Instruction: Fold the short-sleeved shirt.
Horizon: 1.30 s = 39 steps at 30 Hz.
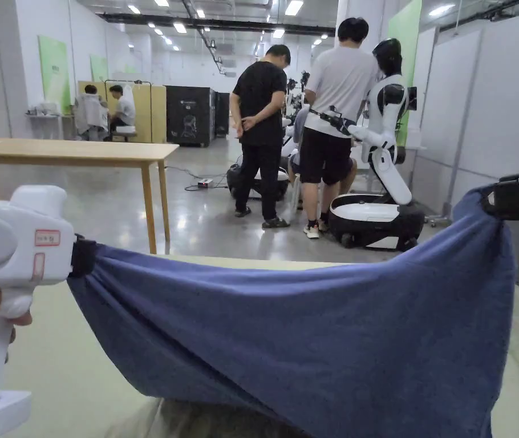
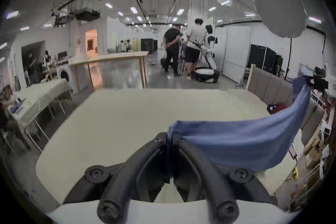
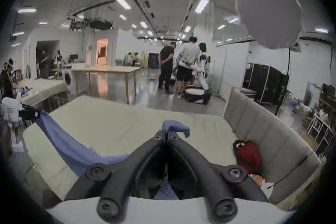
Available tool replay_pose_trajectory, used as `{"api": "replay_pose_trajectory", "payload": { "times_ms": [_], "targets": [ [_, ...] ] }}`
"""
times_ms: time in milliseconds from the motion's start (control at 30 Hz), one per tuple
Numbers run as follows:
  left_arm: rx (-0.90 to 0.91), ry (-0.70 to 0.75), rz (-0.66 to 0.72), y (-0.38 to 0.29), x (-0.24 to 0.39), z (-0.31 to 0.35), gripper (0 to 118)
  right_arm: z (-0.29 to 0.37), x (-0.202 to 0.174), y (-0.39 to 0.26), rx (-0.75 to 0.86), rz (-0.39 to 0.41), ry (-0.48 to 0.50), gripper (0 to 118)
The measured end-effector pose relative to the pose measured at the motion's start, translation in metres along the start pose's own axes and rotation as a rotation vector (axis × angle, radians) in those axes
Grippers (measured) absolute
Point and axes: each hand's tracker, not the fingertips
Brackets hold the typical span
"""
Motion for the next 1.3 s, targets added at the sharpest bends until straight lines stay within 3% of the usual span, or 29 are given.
{"api": "replay_pose_trajectory", "payload": {
  "times_ms": [333, 500, 667, 900, 1300],
  "targets": [
    [0.058, 0.082, -0.055, 0.092, 0.019, -0.003, 4, -0.004, 0.000, 0.058, 0.061, 0.002, -0.063, 1],
    [0.056, 0.123, -0.042, 0.114, 0.018, -0.019, 4, -0.039, -0.002, 0.087, 0.066, 0.028, -0.082, 1],
    [0.053, 0.143, -0.021, 0.138, 0.017, -0.045, 4, -0.085, 0.004, 0.117, 0.072, -0.013, -0.084, 1],
    [0.065, 0.172, -0.030, 0.177, 0.027, -0.090, 4, -0.145, 0.018, 0.167, 0.072, -0.004, -0.126, 1],
    [0.098, 0.220, -0.017, 0.211, 0.040, -0.185, 4, -0.233, 0.032, 0.186, 0.084, -0.044, -0.155, 1]
  ]
}}
